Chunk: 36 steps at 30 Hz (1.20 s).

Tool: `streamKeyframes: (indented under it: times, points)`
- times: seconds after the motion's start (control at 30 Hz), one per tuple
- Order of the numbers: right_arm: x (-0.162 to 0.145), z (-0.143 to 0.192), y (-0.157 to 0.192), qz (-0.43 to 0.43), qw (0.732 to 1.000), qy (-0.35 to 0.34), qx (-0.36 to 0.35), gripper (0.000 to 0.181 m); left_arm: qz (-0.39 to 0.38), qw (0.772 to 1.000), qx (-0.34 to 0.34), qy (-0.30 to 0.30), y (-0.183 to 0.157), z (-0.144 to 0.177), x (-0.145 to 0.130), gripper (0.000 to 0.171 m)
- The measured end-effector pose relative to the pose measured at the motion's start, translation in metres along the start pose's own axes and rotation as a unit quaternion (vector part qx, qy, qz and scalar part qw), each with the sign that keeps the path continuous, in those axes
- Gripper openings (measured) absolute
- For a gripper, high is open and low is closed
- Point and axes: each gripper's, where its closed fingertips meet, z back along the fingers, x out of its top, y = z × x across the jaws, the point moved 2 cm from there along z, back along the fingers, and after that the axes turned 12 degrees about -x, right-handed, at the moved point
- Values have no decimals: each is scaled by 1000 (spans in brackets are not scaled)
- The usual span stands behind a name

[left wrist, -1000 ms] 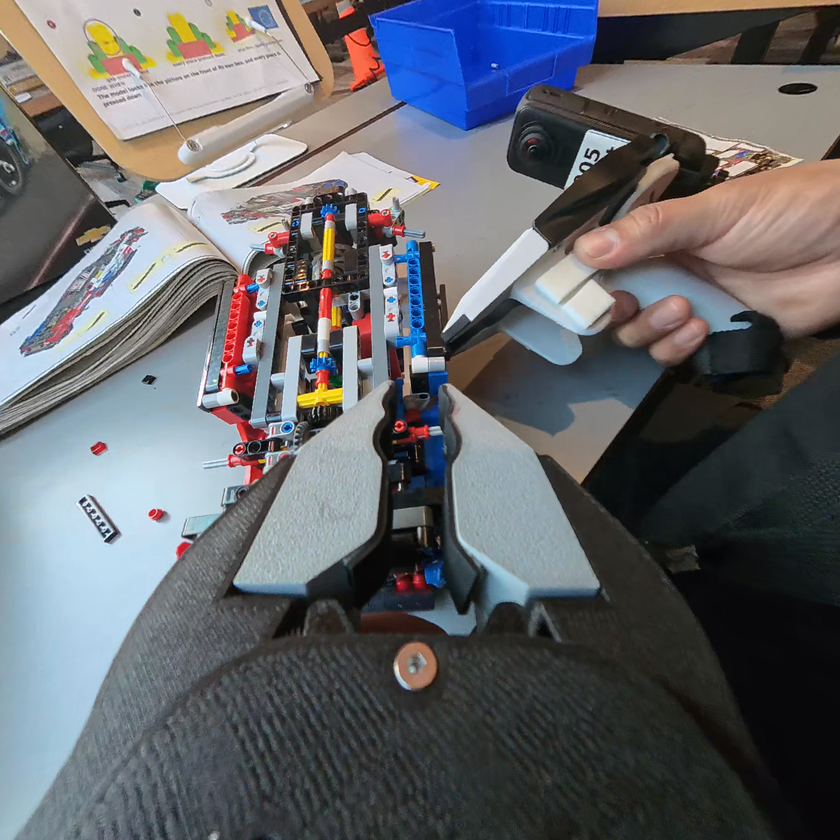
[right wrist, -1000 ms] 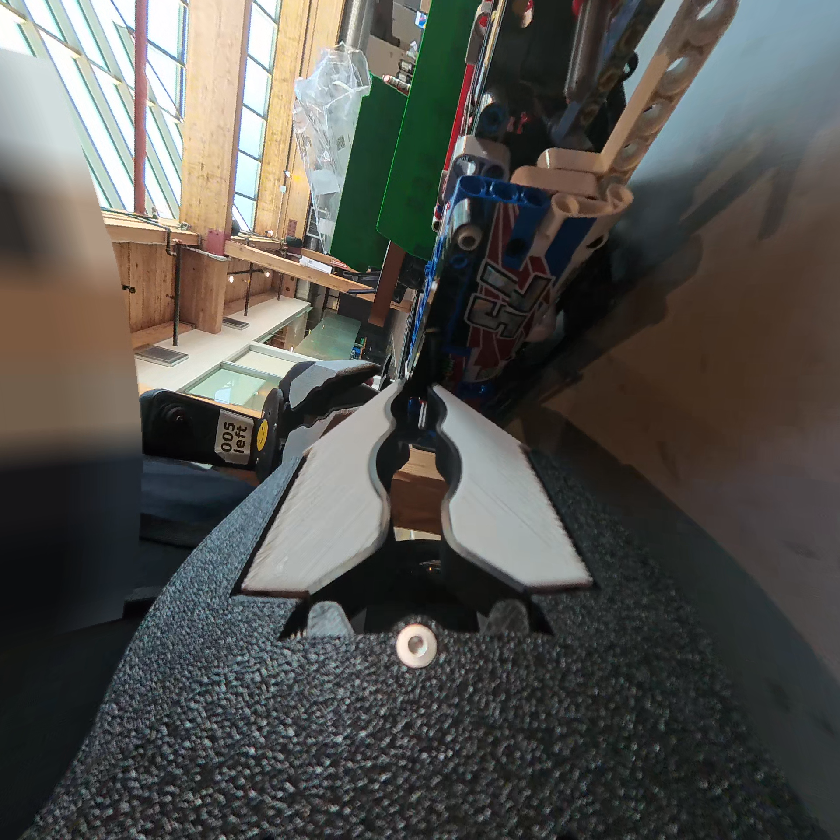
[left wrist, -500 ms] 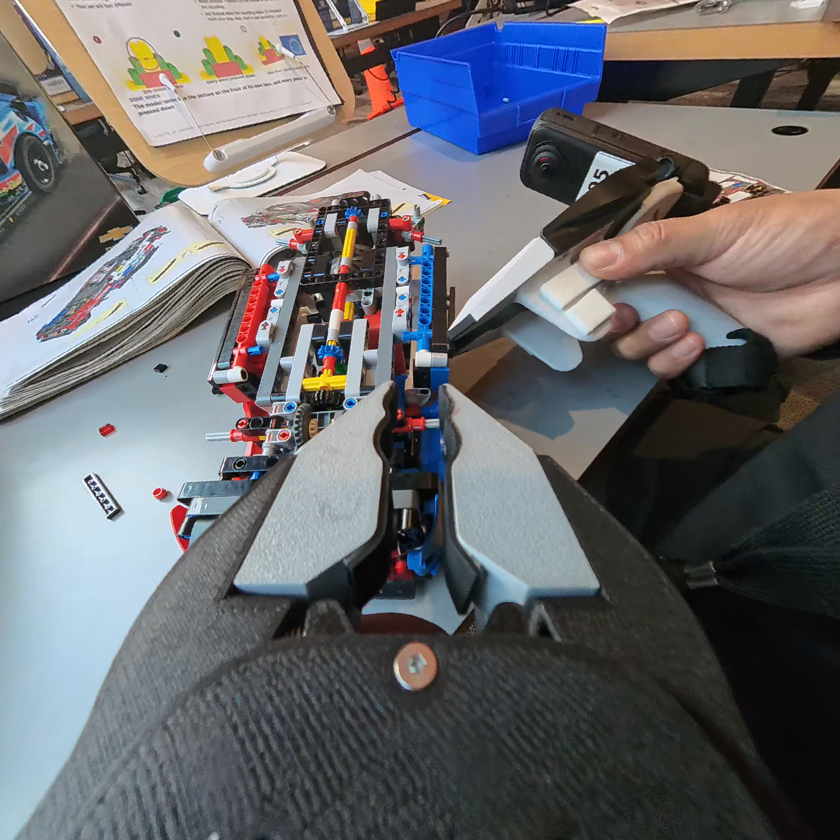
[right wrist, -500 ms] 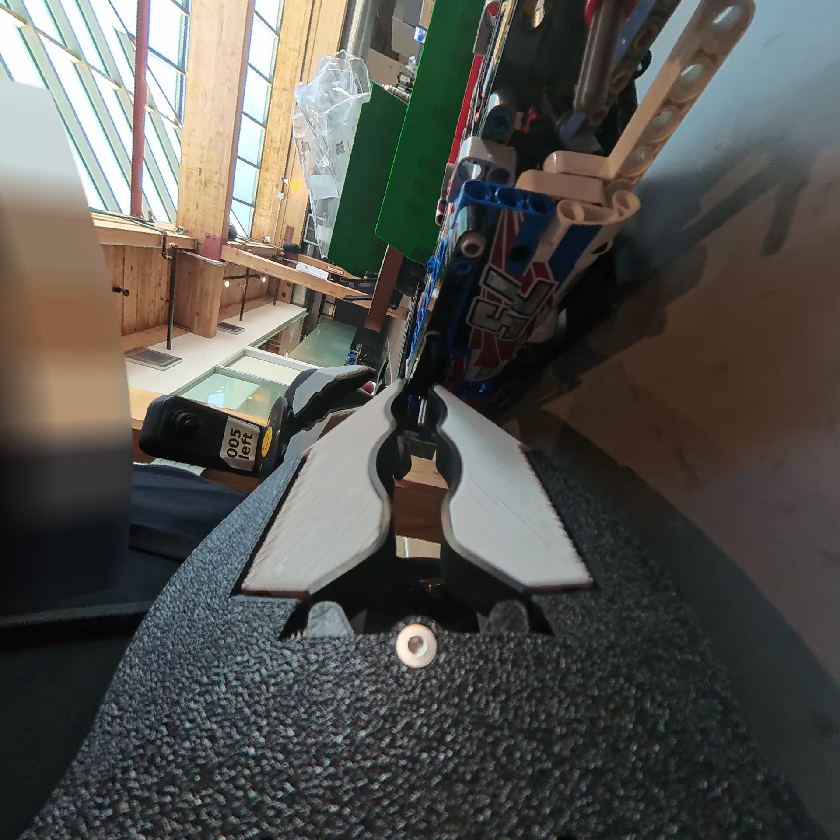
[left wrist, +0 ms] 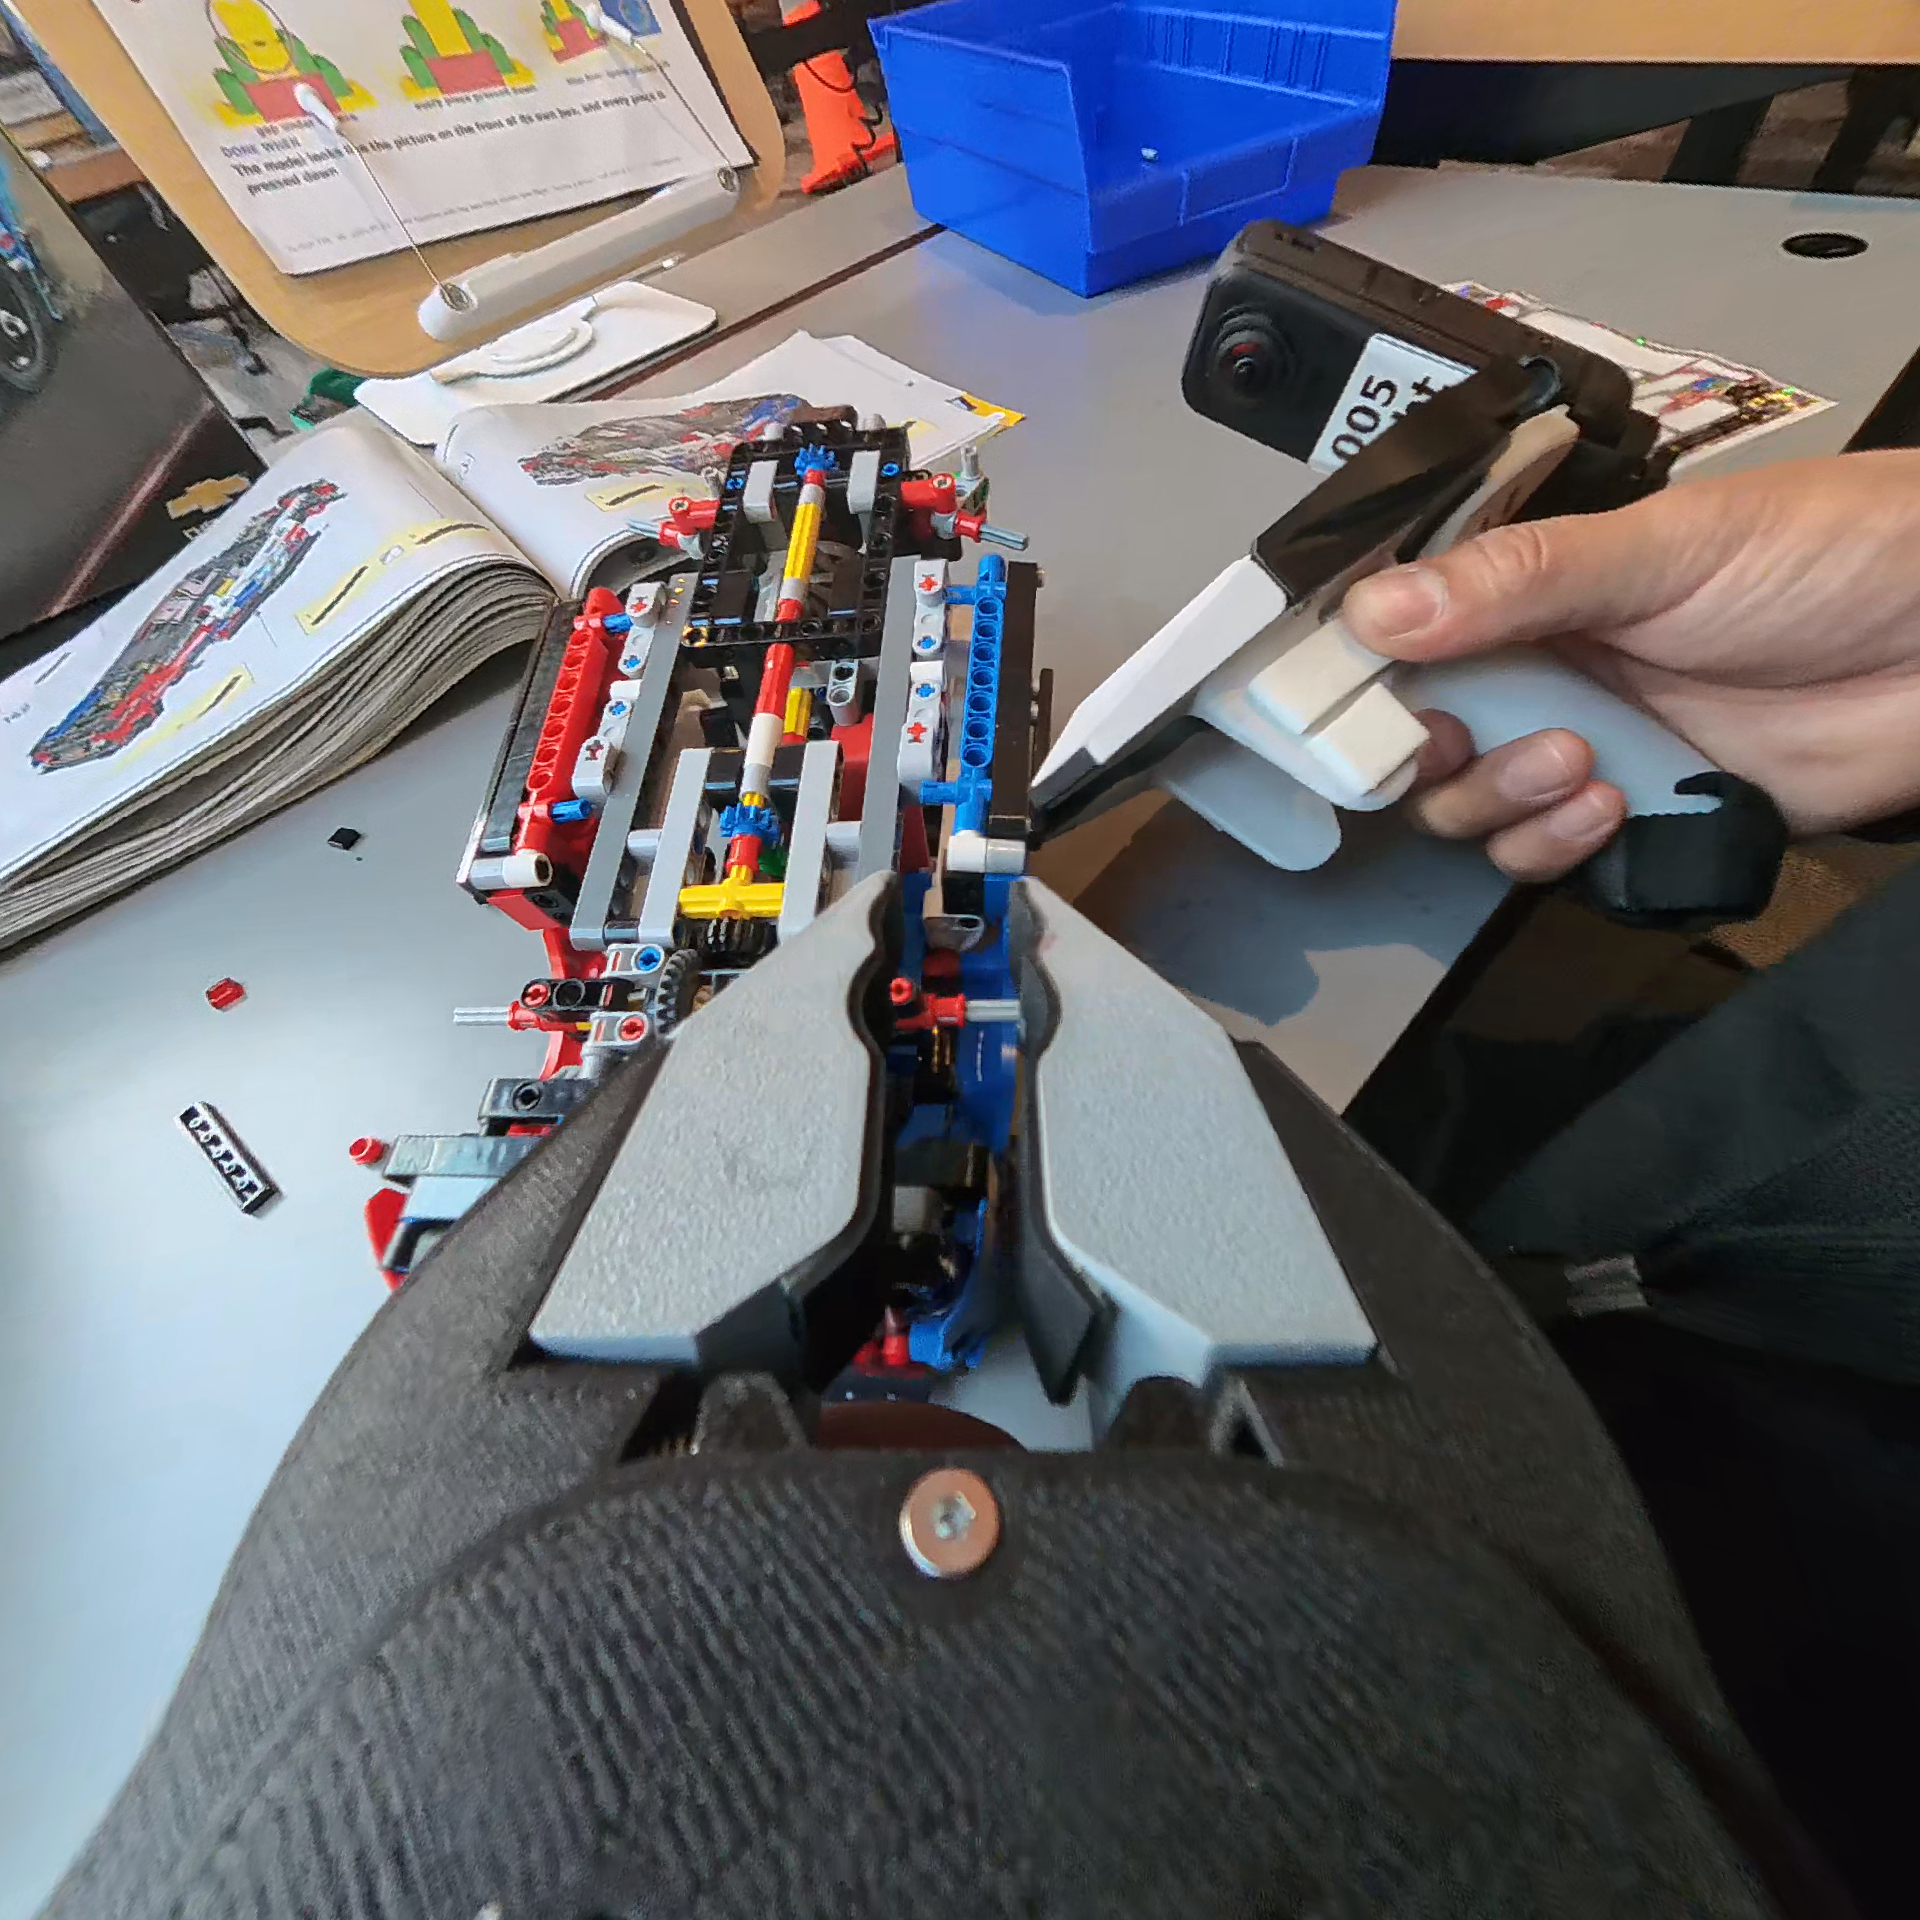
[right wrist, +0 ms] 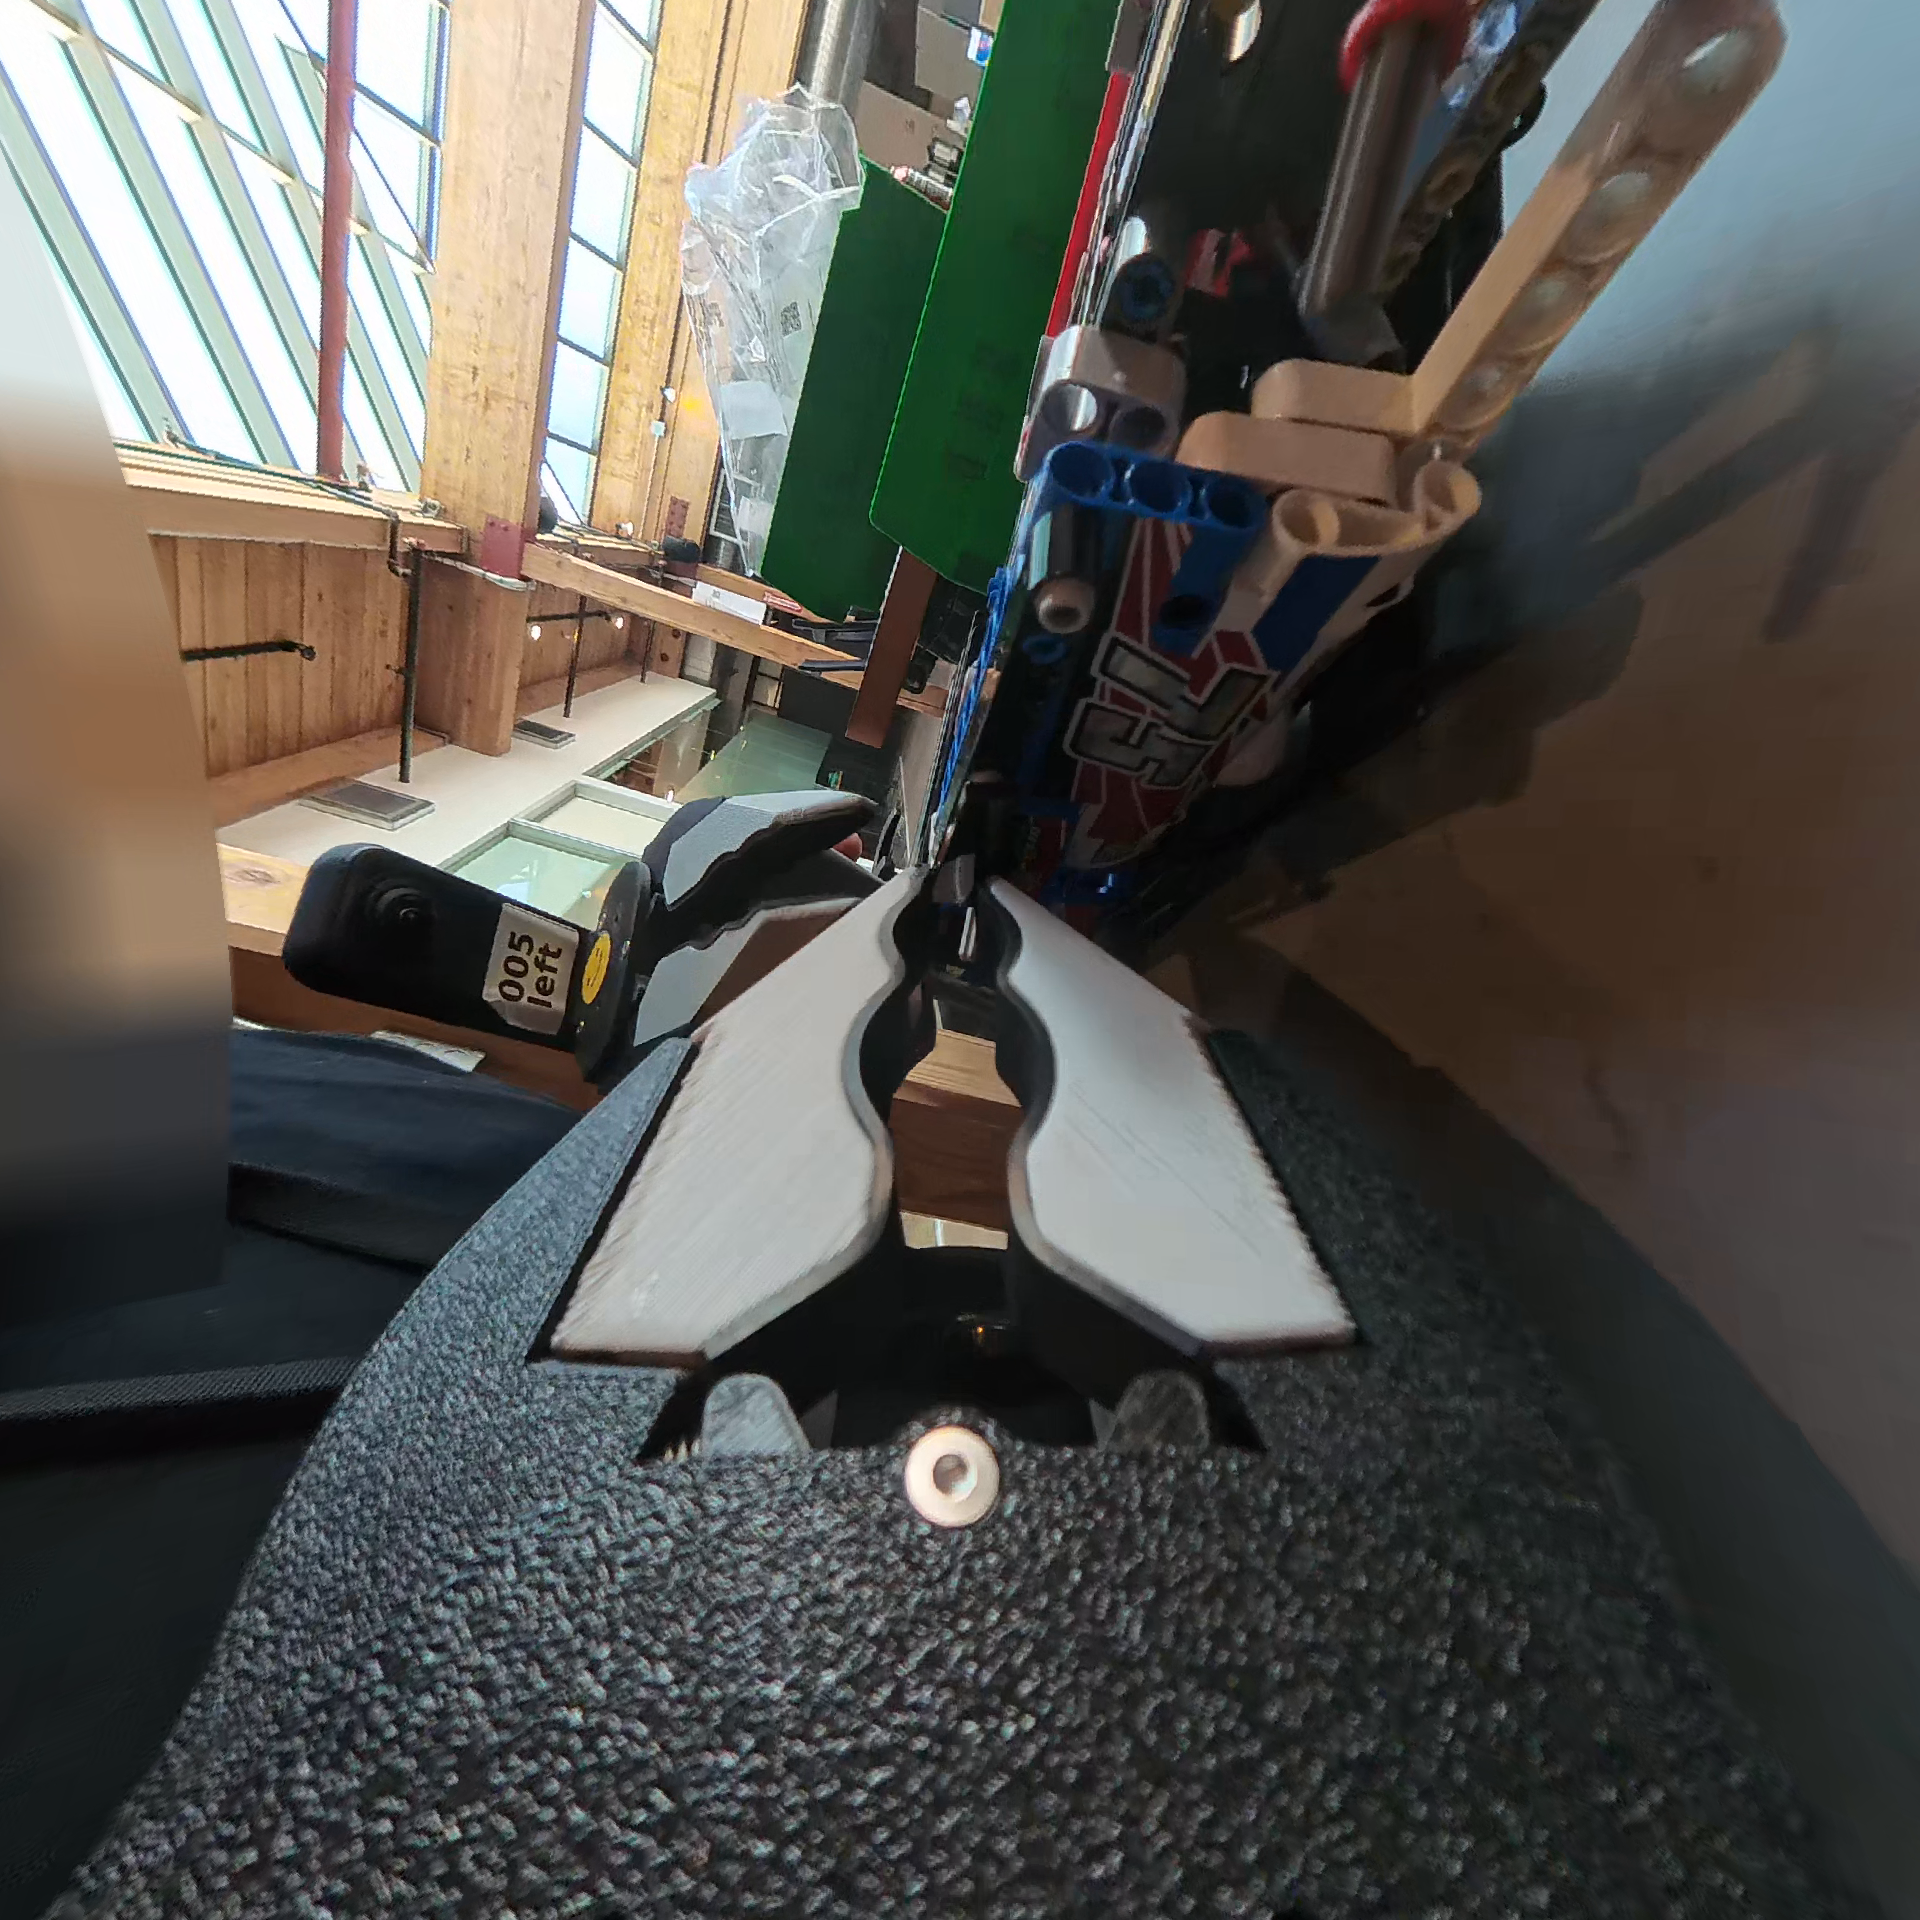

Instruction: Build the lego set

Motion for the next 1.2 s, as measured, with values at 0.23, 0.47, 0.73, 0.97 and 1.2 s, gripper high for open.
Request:
streamKeyframes:
  times: [0.23, 0.47, 0.73, 0.97, 1.2]
  points:
    - [-3, -3, 1, 10, 1000, -10, 10, 6, -30, 998, -4, 54, -2, -10, -3, 22]
    - [-4, -5, 3, 29, 999, -20, 4, 6, -82, 990, 12, 114, 6, -21, -9, 27]
    - [-5, -5, 3, 40, 999, -26, 0, 6, -100, 985, -8, 142, -4, -22, -12, 28]
    - [-6, -5, 3, 38, 999, -14, 4, 6, -122, 981, -7, 149, 3, -26, -12, 20]
    - [-5, -5, 3, 26, 999, -30, -5, 6, -129, 980, -9, 150, 3, -28, -11, 18]
